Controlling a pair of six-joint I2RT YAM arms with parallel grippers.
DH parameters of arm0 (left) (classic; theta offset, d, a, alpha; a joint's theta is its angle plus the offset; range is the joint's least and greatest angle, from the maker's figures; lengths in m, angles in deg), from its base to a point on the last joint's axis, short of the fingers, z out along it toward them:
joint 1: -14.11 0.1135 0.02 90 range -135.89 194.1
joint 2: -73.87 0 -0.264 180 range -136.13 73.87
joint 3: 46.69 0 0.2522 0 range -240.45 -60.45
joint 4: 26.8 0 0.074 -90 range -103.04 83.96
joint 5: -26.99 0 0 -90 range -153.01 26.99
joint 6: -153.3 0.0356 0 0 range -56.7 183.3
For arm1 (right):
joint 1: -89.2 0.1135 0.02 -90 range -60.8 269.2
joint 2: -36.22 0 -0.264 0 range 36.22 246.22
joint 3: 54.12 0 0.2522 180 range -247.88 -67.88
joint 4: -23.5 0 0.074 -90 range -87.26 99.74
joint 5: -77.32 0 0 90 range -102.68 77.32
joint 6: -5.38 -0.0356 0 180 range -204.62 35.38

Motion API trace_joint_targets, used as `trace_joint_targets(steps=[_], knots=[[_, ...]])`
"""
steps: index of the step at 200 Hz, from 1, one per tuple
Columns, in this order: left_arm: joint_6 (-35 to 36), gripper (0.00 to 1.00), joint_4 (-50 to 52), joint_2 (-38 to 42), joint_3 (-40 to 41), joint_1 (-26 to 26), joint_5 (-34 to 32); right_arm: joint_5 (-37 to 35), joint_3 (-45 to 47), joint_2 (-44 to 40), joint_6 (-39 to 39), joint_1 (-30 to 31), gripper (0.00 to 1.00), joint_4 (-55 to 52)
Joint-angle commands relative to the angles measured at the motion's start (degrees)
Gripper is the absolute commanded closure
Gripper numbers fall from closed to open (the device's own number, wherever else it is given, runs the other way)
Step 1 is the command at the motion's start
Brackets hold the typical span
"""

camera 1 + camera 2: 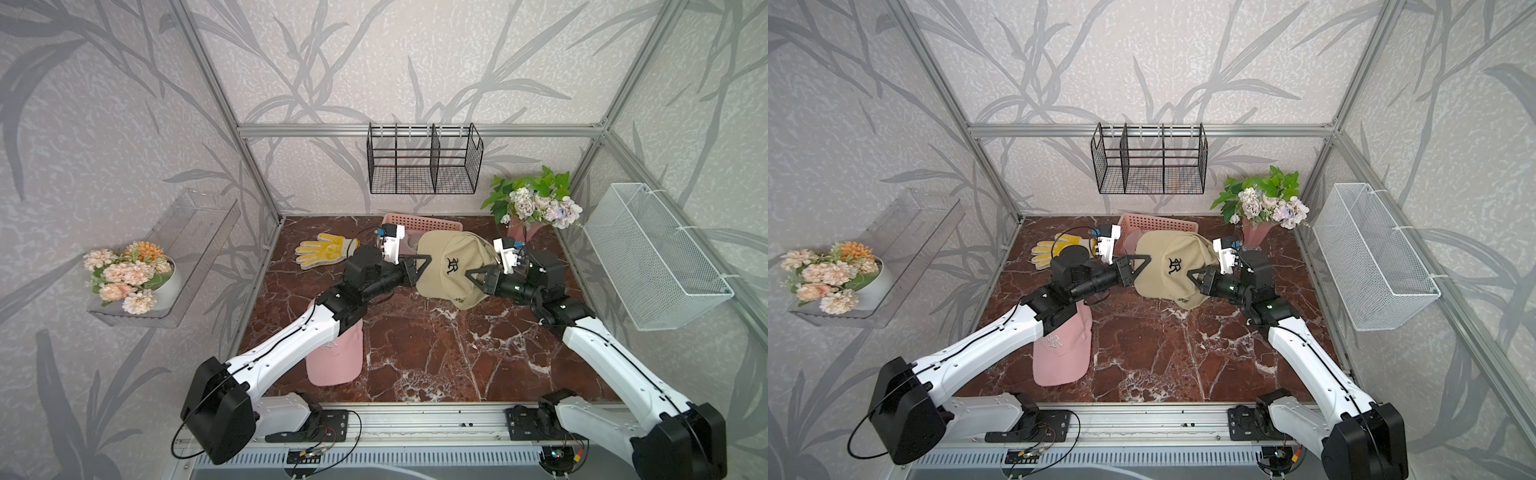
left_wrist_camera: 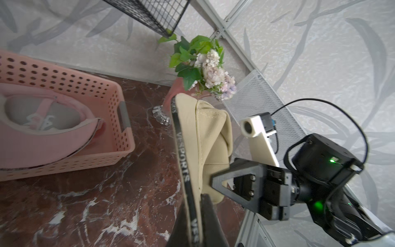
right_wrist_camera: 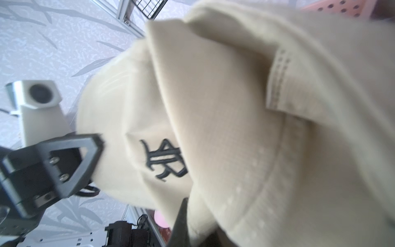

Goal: Turn the baseball cap inside out
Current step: Turn over the baseball cap.

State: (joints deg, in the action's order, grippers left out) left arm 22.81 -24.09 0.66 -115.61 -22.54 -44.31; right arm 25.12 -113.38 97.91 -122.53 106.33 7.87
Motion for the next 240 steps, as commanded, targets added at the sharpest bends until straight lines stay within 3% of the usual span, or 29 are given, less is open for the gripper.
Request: trace_joint_targets(steps=[1, 37, 72, 107, 119, 138, 151, 200, 240], knots=[[0.4, 1.00, 3.3, -2.0, -2.4, 1.4, -5.6, 9.7, -0.5, -2.2, 0.5, 0.4, 1.00, 4.2], [-3.4, 1.00, 4.3, 0.0, 1.9, 4.9, -6.2, 3.5, 2.8, -8.0, -1.9, -3.3, 1.00, 6.4], [-7.6, 1.00, -1.4, 4.9, 8.5, 6.5, -4.9, -12.3, 6.8, -13.7, -2.5, -5.6, 1.00, 2.5], [-9.8, 1.00, -5.0, 4.9, 8.8, 6.5, 1.7, -9.4, 6.1, -13.2, 0.5, -5.3, 1.00, 2.1], [-11.0, 1.00, -6.6, 4.3, 8.3, 6.3, 3.2, -9.2, 5.4, -13.2, 2.7, -4.2, 0.84, 1.8], [-13.0, 1.00, -9.2, 4.4, 8.1, 5.7, 3.2, -13.7, 4.7, -14.9, 11.0, 0.2, 0.55, 0.4], [-15.6, 1.00, -10.7, 4.8, 8.1, 5.1, 1.3, -18.8, 5.1, -17.0, 17.9, 4.6, 0.44, 0.1], [-29.3, 1.00, -4.7, 5.1, 2.9, -0.2, -13.9, -29.8, 6.1, -17.6, 37.9, 19.9, 0.36, 1.9], [-38.5, 1.00, 2.3, 3.0, -3.6, -2.4, -17.3, -48.4, 7.4, -12.2, 56.1, 35.2, 0.33, 10.3]])
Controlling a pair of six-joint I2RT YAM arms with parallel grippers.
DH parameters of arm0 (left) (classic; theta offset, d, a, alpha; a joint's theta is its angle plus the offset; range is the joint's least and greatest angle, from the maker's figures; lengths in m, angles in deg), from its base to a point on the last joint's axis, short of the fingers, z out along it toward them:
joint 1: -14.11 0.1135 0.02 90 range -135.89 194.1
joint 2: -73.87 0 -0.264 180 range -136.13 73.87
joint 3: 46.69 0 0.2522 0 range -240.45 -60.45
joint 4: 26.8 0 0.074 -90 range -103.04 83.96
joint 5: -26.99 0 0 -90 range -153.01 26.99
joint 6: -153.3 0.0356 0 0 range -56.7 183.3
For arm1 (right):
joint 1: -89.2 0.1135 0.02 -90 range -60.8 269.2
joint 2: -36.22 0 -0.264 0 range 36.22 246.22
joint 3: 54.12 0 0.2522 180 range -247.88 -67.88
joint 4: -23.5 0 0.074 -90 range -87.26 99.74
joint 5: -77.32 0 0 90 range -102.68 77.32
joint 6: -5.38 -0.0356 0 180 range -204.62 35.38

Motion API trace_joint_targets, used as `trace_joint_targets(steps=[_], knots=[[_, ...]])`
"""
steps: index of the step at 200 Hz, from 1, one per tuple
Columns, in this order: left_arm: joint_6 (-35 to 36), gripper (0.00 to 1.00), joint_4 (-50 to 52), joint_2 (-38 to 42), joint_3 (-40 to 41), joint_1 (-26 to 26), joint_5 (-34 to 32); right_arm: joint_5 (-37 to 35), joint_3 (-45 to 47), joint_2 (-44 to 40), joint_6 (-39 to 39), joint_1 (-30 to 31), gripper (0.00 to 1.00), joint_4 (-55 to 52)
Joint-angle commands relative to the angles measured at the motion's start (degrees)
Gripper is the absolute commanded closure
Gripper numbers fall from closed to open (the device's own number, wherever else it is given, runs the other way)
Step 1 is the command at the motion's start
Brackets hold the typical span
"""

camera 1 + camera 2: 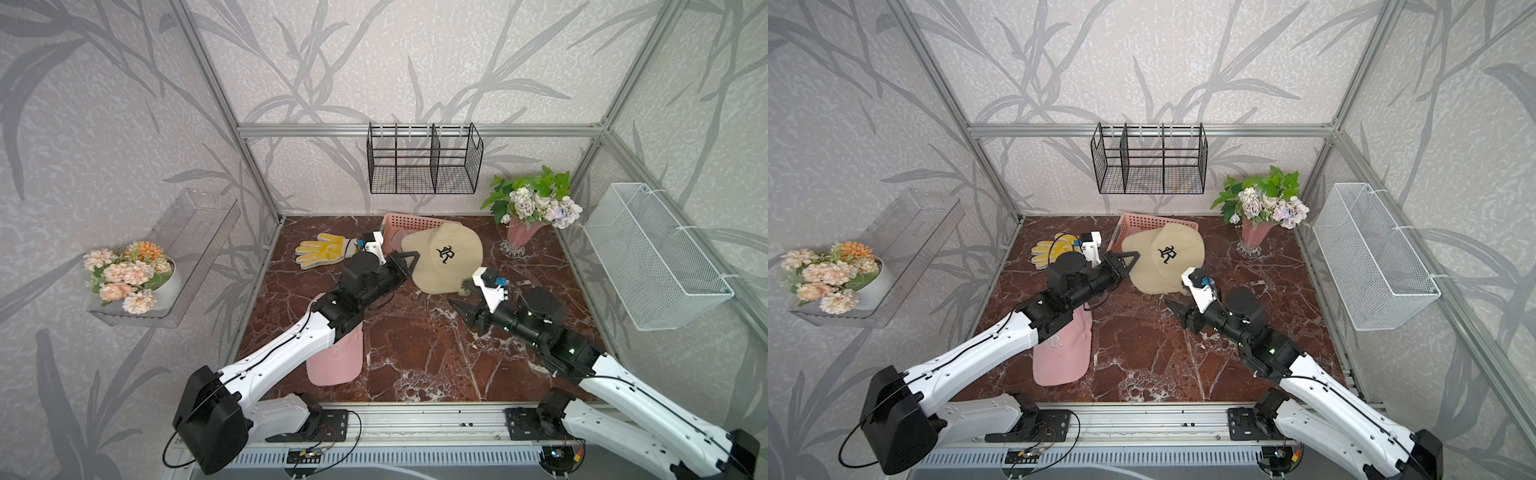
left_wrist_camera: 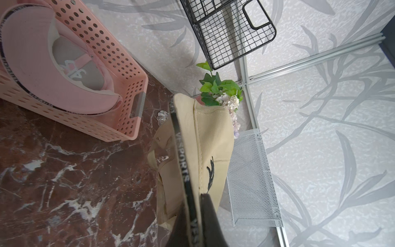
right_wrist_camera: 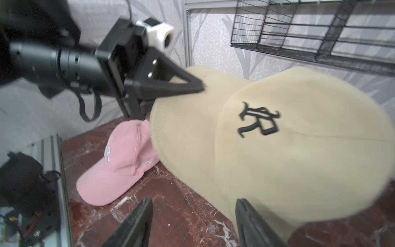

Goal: Turn the baseball cap inside out
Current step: Turn over the baseball cap.

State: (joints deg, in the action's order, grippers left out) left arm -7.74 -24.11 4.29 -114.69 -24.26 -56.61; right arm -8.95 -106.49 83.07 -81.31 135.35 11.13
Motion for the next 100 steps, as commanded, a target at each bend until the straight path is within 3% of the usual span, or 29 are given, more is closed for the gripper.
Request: trace_joint_targets(steps=[1, 49, 100], knots=[[-8.0, 1.00, 2.4, -0.7, -4.5, -0.6, -5.0, -14.8, 0.5, 2.8, 15.2, 6.8, 0.33, 7.4], [-10.6, 1.00, 5.3, -1.3, -6.5, -2.0, -5.7, -30.8, 1.5, 7.9, 26.8, 12.9, 0.32, 21.2], [-13.5, 1.00, 4.4, -0.1, -4.4, -2.2, -4.9, -34.5, 1.8, 10.6, 32.7, 13.6, 0.32, 25.1]])
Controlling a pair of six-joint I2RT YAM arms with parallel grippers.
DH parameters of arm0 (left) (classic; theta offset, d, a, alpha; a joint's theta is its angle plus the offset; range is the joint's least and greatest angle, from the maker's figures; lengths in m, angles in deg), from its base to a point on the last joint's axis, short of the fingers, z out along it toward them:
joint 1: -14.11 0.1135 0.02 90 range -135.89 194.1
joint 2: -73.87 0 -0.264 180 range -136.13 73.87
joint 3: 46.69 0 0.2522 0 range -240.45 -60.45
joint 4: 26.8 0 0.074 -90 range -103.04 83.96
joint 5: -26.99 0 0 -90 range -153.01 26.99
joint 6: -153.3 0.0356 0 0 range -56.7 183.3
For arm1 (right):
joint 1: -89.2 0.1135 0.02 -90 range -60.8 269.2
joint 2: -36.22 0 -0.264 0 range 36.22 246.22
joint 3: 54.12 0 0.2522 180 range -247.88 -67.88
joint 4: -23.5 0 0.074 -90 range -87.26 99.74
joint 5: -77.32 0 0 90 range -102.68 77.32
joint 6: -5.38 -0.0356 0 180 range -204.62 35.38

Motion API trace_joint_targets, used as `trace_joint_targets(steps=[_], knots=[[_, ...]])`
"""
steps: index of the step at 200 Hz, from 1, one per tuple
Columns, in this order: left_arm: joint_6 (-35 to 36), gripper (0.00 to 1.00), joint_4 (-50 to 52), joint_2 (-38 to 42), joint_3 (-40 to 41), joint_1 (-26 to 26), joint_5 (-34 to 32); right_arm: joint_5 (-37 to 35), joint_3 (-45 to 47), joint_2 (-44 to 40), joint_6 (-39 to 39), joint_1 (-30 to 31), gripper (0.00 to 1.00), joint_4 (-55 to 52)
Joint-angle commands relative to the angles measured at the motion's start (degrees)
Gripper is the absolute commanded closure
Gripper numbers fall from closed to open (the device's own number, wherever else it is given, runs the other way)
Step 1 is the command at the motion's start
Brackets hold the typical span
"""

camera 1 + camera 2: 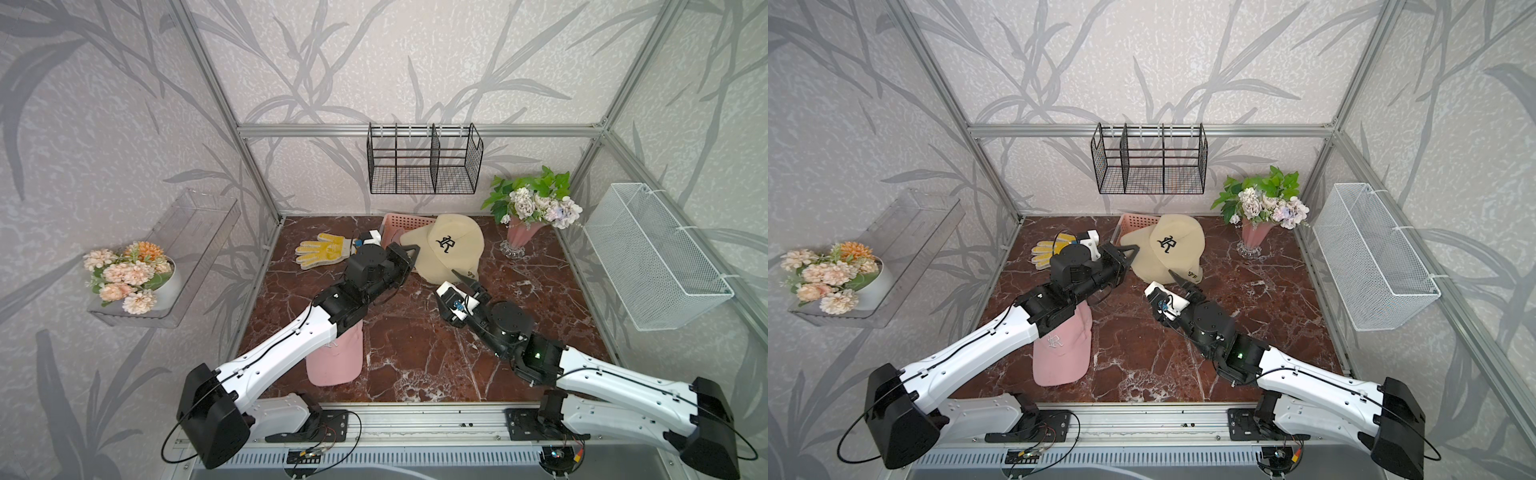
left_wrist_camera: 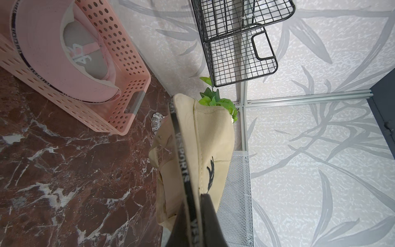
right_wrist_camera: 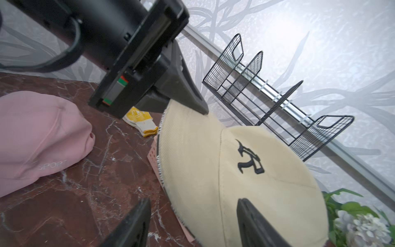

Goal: Turn the baseball cap inside out
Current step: Turn over the baseball cap.

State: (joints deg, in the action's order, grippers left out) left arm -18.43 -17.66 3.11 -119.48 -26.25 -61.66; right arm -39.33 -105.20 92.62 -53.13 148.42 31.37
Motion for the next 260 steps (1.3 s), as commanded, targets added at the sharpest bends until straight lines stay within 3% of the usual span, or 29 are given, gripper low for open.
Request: trace_joint_targets(steps=[1, 75, 88, 115, 123, 143, 150, 169, 191, 212, 233, 260], knots=[[-2.9, 1.00, -2.0, 1.0, 0.4, -0.2, 0.2, -4.2, 0.6, 1.1, 4.6, 0.5, 0.32, 4.9], [-4.5, 1.00, -2.2, 1.1, 0.7, -0.3, 2.6, -8.3, 2.0, 6.4, 11.2, 0.4, 0.37, 13.5], [-4.7, 1.00, -2.6, 1.2, 0.8, -0.4, 3.0, -8.6, 2.0, 7.2, 12.0, 0.1, 0.45, 15.1], [-4.4, 1.00, -2.7, 1.5, 1.1, -0.6, 3.3, -9.1, 2.1, 7.9, 12.0, -0.6, 0.75, 17.5], [-3.7, 0.89, -3.0, 1.5, 1.3, -0.7, 3.0, -8.9, 2.1, 7.8, 12.0, -0.6, 0.82, 17.0], [-0.2, 0.45, -3.3, 1.4, 1.2, -0.6, 1.4, -7.9, 1.7, 6.7, 10.3, -1.0, 0.95, 13.6], [2.4, 0.34, -3.3, 1.4, 1.0, -0.7, 0.2, -7.6, 1.6, 6.2, 9.5, -1.0, 1.00, 12.2], [11.6, 0.14, -0.9, 1.7, -1.0, -0.6, -5.9, -7.0, 1.7, 4.0, 6.9, -1.3, 1.00, 8.4], [26.6, 0.05, 0.5, 2.5, -3.1, -0.5, -14.2, -2.7, 1.2, -0.1, 0.8, -2.8, 1.00, 0.0], [43.7, 0.01, -2.0, 4.4, -2.9, -0.4, -16.0, 3.4, 0.1, -4.2, -6.0, -5.2, 1.00, -8.4], [62.9, 0.00, -3.6, 6.2, -3.1, -0.2, -9.1, 8.9, -1.8, -6.8, -11.3, -8.3, 1.00, -16.3], [82.5, 0.00, 3.1, 5.9, -7.0, -0.1, -0.7, 15.4, -4.7, -8.6, -17.0, -12.0, 1.00, -24.8]])
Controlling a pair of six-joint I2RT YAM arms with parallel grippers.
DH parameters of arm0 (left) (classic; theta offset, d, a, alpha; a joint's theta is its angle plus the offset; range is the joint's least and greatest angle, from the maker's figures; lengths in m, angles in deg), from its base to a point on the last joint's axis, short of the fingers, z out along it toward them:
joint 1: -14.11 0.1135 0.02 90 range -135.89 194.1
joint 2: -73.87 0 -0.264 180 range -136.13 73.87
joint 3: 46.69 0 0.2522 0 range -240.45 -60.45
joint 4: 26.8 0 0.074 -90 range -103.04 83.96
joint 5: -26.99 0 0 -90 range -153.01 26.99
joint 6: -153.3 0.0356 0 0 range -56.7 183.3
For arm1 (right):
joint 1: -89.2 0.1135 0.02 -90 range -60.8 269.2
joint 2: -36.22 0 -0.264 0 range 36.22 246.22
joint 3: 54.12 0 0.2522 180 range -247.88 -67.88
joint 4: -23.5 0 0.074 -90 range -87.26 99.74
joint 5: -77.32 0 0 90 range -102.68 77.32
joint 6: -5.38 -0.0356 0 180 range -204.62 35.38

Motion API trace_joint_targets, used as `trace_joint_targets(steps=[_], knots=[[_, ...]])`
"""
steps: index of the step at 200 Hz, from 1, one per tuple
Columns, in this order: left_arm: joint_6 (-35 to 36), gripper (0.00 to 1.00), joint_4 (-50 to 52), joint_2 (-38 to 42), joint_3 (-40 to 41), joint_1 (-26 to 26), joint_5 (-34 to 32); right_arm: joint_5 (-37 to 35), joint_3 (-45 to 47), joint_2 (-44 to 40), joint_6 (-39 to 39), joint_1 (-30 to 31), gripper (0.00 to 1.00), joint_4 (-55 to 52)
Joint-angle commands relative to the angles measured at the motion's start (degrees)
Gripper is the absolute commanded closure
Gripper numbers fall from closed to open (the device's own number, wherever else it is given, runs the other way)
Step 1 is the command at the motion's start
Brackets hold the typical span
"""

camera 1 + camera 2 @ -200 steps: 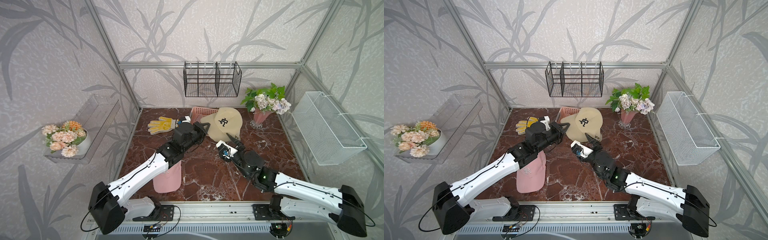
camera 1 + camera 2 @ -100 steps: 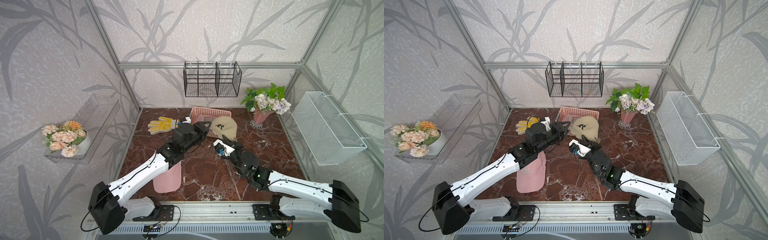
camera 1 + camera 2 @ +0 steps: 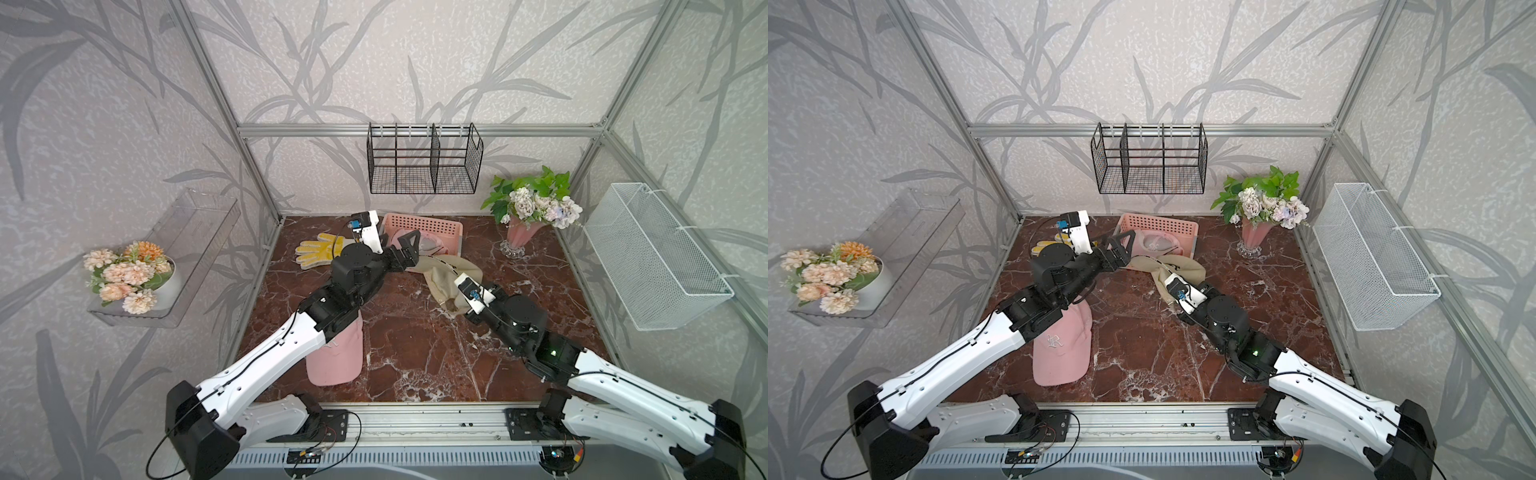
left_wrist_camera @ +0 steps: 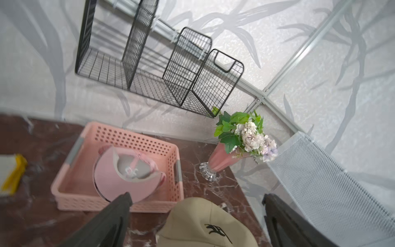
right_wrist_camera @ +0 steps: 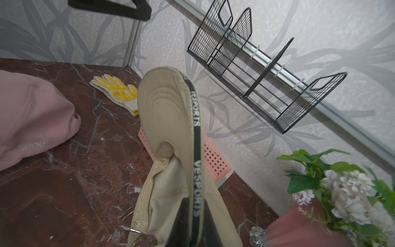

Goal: Turn the baseball cap inside out
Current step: Turn over the baseball cap.

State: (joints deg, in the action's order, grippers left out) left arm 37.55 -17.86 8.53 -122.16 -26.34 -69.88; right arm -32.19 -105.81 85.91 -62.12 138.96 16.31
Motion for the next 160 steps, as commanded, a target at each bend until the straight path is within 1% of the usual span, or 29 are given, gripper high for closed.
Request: trace_joint_targets(steps=[1, 17, 33, 64, 78, 110, 140, 150, 160], knots=[[27.3, 0.00, 3.6, 0.4, -4.5, -0.1, 7.9, 8.6, -4.3, -1.9, -8.2, -2.6, 1.00, -10.0], [36.1, 0.00, 11.1, -1.7, -8.2, 0.0, 13.3, 12.6, -6.6, -2.1, -10.8, -4.8, 1.00, -14.9], [42.2, 0.00, 18.6, -4.6, -12.1, 0.0, 16.9, 16.2, -8.4, -2.0, -12.6, -6.9, 1.00, -18.7], [49.4, 0.00, 27.2, -8.9, -16.0, -0.1, 22.0, 22.3, -10.4, -2.0, -14.4, -9.5, 1.00, -22.2], [52.4, 0.00, 30.3, -10.6, -17.6, 0.0, 25.3, 24.9, -11.3, -1.9, -14.5, -10.2, 1.00, -23.1], [57.1, 0.00, 36.1, -15.4, -21.6, 0.0, 31.4, 27.4, -13.2, -1.1, -14.1, -10.8, 1.00, -25.0], [58.4, 0.01, 38.1, -18.7, -23.7, -0.1, 34.8, 28.3, -14.1, -0.3, -13.8, -11.0, 1.00, -25.2], [58.5, 0.04, 38.6, -19.5, -24.2, 0.0, 36.3, 28.3, -14.4, -0.1, -13.8, -11.0, 1.00, -25.1], [58.7, 0.10, 39.0, -20.1, -24.5, -0.1, 37.9, 28.1, -14.7, 0.1, -13.7, -11.0, 1.00, -25.0]])
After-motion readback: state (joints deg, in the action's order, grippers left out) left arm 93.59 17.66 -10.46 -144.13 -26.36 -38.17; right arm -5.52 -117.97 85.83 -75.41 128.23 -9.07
